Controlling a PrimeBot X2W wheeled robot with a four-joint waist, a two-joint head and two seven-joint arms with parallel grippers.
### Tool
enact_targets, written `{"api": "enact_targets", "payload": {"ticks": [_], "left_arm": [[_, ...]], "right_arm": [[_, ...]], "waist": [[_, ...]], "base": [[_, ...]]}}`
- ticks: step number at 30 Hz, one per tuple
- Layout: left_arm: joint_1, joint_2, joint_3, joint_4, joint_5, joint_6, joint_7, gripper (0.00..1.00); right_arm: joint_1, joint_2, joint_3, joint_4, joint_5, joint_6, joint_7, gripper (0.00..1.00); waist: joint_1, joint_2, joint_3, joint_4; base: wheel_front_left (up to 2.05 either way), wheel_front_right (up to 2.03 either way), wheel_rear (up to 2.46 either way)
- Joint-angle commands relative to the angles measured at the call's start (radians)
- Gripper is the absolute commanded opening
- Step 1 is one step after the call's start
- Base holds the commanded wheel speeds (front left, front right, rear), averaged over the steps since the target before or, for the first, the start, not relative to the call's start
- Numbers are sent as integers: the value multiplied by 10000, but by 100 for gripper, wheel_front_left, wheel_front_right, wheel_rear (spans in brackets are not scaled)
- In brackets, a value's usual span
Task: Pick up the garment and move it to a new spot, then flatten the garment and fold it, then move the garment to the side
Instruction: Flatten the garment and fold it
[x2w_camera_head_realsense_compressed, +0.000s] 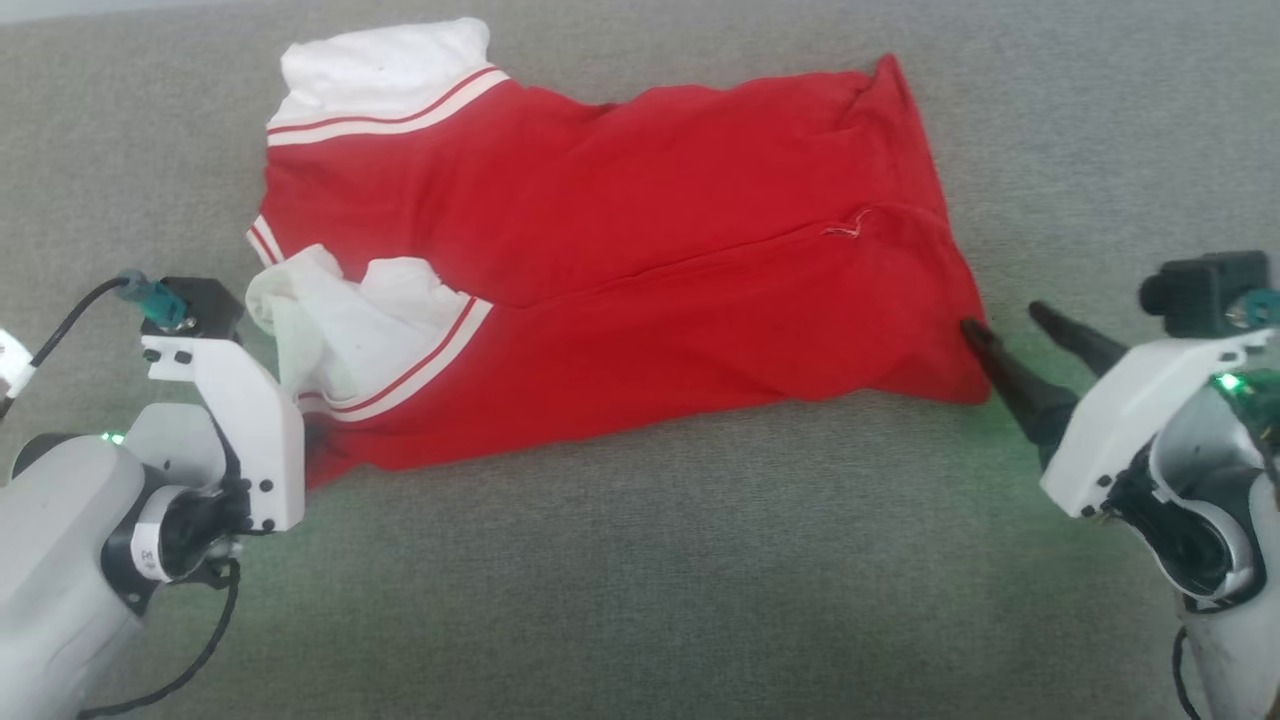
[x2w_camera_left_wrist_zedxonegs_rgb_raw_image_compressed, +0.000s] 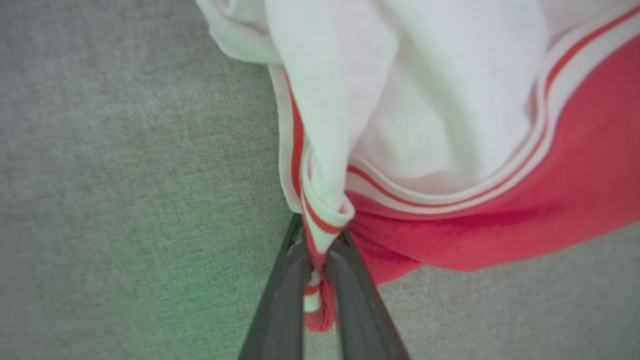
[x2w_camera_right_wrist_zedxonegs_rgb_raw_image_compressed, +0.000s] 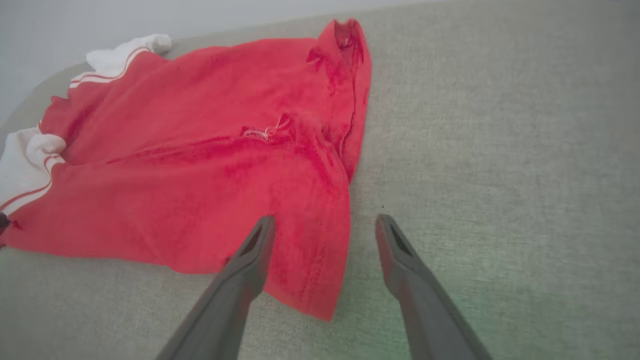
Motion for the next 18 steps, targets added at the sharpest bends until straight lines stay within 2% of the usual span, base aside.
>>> {"api": "enact_targets", "payload": {"ticks": [1,9,18], "left_arm": [[149,-283,-273,176,35,-46,-6,0],[-247,-683,-407,228,251,-328,-129,0],[-452,-1076,-461,559,326,-566,-352,0]], "right_arm": [[-104,67,-6,29,68,-8,113,100],[-859,161,-163,861,-400,-8,2374,100],[-1636,470,437,2165,-751,-5,4020,100]], "waist": [[0,-1,53,56],[0,-1,376,404],[0,-1,612,669]], "base": [[0,0,0],[0,0,0],[0,0,0]]}}
